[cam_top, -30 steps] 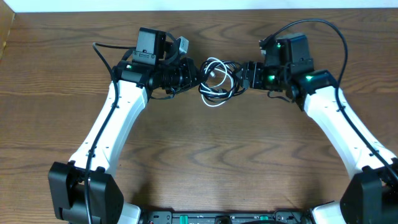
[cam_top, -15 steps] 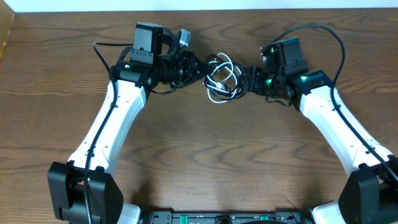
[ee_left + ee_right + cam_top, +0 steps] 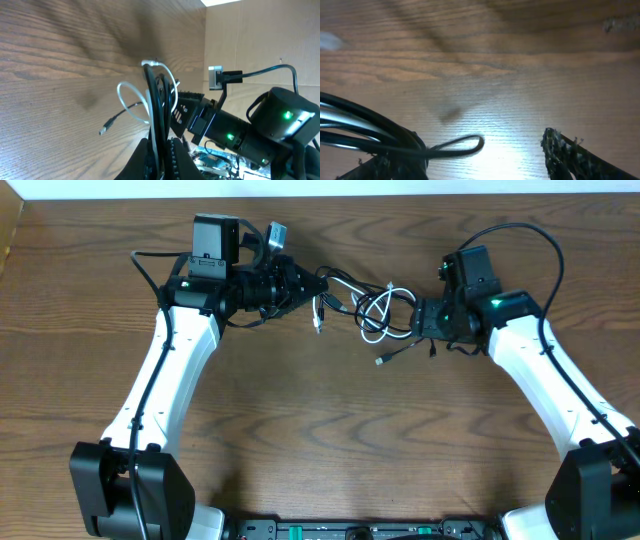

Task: Untangle cables

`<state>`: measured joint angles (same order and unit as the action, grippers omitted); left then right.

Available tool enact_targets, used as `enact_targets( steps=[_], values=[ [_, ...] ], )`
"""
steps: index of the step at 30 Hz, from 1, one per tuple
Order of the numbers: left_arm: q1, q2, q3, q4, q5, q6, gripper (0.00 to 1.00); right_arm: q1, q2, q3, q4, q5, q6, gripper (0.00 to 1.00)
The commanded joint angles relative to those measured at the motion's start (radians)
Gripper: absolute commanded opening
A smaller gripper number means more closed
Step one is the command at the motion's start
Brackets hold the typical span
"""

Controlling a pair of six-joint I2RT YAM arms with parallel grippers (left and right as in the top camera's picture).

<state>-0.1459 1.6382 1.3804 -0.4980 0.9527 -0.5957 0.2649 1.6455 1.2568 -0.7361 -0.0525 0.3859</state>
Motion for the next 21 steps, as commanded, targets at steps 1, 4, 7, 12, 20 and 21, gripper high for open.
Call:
enact_targets(
  steps=[1, 4, 7, 12, 20, 21],
  values=[
    [0.032, -0.01, 0.01, -0.002, 0.007, 0.047, 0.07, -0.041, 0.018, -0.004, -0.013, 0.011, -0.165, 0.73],
    [0.032, -0.01, 0.01, -0.021, 0.004, 0.069, 0.07, -0.043, 0.018, -0.004, -0.014, -0.09, -0.25, 0.69],
    [0.026, -0.009, 0.01, -0.092, -0.023, 0.159, 0.07, -0.043, 0.018, -0.004, -0.028, -0.185, -0.298, 0.37],
    [0.007, -0.008, 0.007, -0.231, -0.183, 0.252, 0.07, -0.043, 0.018, -0.004, -0.051, -0.206, -0.293, 0.05],
    [-0.052, -0.005, -0.005, -0.322, -0.337, 0.401, 0.08, -0.042, 0.018, -0.004, -0.095, -0.257, -0.293, 0.04],
    [-0.062, -0.005, -0.005, -0.324, -0.337, 0.423, 0.09, -0.042, 0.018, -0.004, -0.099, -0.257, -0.293, 0.04]
  ],
)
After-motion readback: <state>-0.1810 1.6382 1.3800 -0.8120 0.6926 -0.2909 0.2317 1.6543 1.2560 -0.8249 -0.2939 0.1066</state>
